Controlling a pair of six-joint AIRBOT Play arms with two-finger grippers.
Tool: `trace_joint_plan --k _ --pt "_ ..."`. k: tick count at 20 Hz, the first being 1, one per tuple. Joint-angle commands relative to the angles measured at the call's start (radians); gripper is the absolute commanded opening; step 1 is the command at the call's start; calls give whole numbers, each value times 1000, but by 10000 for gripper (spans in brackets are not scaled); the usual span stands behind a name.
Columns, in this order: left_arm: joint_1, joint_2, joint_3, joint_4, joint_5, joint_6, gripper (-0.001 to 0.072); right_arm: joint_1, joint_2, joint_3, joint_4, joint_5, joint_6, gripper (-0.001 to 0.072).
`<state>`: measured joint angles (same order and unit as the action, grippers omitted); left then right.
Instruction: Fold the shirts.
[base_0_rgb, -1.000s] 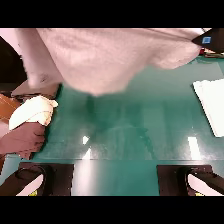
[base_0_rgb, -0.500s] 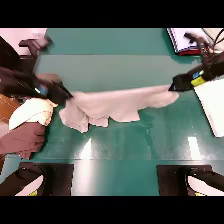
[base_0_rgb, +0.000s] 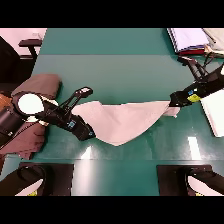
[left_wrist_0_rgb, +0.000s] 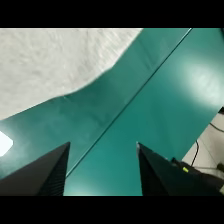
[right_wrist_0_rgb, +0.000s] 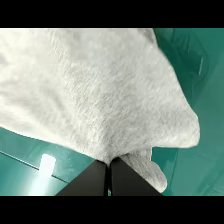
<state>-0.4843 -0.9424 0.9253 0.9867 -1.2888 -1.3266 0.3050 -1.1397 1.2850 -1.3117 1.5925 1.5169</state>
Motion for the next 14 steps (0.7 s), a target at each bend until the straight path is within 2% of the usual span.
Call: trace_joint_plan --k 1,3,5,8,11,14 --pt "47 -1 42 91 82 -11 502 0 8 -21 6 -8 4 12" --pt "185 -1 71 174 154 -61 502 0 8 -21 8 -7 4 12" --pt "360 -20 71 169 205 -71 502 0 8 -21 9 -8 4 12" --pt "554 -154 71 147 125 -6 501 0 8 -21 10 -21 4 12" --pt "635 -343 71 89 45 72 502 0 6 -21 10 -21 4 12" --pt "639 -474 71 68 35 80 503 0 6 -21 10 -22 4 12"
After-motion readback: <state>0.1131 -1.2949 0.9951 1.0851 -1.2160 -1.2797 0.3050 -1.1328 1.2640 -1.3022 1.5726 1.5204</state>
